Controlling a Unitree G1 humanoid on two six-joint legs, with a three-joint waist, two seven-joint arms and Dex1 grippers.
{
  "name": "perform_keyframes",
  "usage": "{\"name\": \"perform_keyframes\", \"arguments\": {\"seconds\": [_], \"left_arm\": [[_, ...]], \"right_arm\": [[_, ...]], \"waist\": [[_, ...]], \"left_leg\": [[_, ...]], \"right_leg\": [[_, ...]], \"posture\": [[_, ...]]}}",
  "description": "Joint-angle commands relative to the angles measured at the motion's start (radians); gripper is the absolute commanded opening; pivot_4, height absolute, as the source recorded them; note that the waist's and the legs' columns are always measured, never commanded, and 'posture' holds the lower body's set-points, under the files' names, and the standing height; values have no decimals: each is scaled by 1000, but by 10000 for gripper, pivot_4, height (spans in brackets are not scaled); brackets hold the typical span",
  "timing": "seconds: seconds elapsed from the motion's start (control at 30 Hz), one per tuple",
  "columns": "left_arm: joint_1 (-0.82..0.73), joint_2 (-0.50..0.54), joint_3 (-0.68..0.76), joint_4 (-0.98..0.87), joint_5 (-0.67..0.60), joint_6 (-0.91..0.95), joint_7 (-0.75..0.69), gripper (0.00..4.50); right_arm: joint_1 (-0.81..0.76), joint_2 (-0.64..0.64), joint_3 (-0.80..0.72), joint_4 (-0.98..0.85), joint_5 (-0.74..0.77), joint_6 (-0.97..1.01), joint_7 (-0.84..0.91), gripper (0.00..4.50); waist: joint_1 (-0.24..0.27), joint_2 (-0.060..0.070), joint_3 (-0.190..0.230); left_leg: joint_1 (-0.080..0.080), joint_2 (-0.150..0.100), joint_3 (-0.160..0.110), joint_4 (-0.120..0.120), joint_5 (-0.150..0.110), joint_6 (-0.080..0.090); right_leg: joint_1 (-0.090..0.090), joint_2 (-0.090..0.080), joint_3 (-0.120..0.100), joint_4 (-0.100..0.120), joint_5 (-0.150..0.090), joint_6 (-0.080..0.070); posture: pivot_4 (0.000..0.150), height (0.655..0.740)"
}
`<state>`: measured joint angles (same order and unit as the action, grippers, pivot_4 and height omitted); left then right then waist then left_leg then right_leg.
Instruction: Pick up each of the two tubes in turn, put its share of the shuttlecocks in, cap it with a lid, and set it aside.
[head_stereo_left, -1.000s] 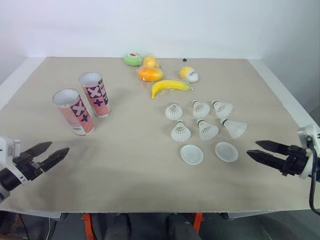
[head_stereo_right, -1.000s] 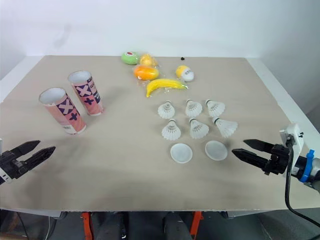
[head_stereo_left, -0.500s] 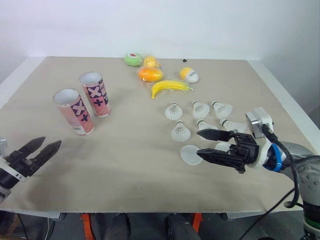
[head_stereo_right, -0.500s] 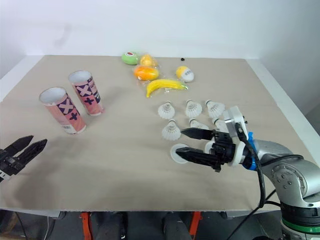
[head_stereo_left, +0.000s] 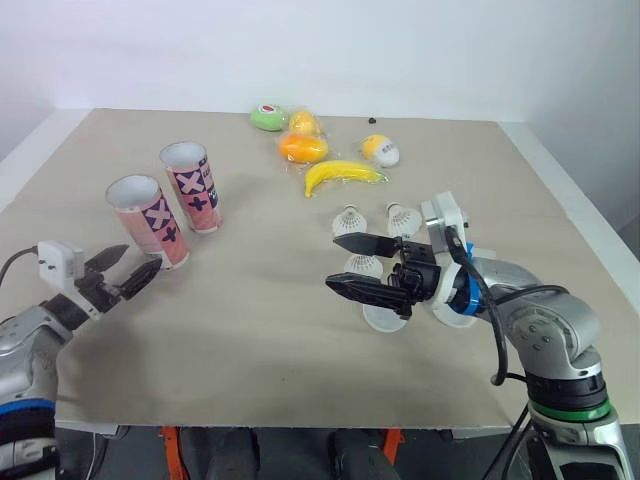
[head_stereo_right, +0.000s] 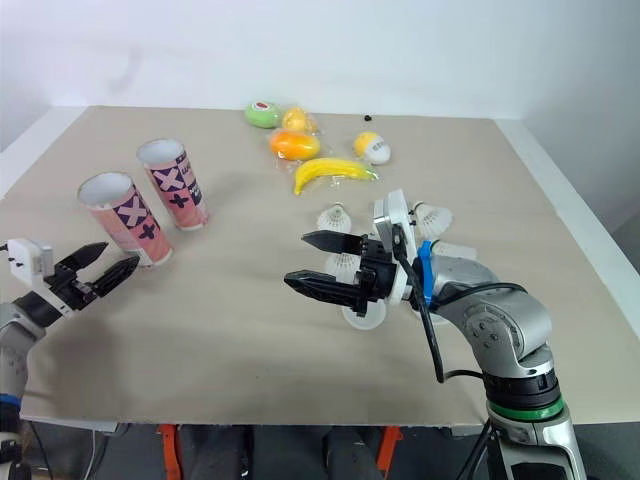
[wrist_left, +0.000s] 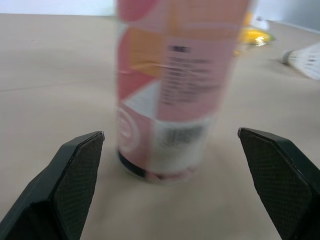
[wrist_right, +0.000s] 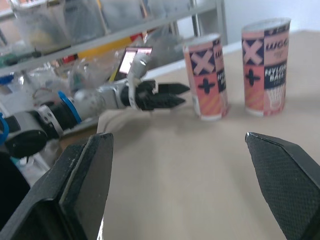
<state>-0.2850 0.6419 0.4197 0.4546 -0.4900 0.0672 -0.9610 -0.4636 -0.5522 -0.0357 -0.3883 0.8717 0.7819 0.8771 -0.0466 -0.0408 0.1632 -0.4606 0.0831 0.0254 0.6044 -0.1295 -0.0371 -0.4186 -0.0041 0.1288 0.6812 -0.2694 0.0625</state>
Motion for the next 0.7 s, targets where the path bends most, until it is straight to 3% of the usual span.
{"name": "perform_keyframes", "arguments": {"seconds": [0.03,0.43,0.7], "left_arm": [[-86,16,-24,89,28,-51,-32,44687],[-400,15,-134,487,138,-164,-152,44687],[-475,13,-189,623,226,-240,-162,44687]], "right_arm": [[-9,-3,-24,-23,7,-21,-7,45000],[10,1,-25,-119,46,-15,-64,45000],[24,24,-24,-130,7,-57,-117,45000]], "waist": [[1,0,0],[2,0,0],[2,0,0]], "left_leg": [[0,0,0,0,0,0],[0,0,-2,0,0,0],[-1,0,-3,0,0,0]], "right_leg": [[0,0,0,0,0,0],[0,1,-2,1,0,0],[0,1,-2,1,0,0]], "posture": [[1500,7321],[1500,7321],[1500,7321]]}}
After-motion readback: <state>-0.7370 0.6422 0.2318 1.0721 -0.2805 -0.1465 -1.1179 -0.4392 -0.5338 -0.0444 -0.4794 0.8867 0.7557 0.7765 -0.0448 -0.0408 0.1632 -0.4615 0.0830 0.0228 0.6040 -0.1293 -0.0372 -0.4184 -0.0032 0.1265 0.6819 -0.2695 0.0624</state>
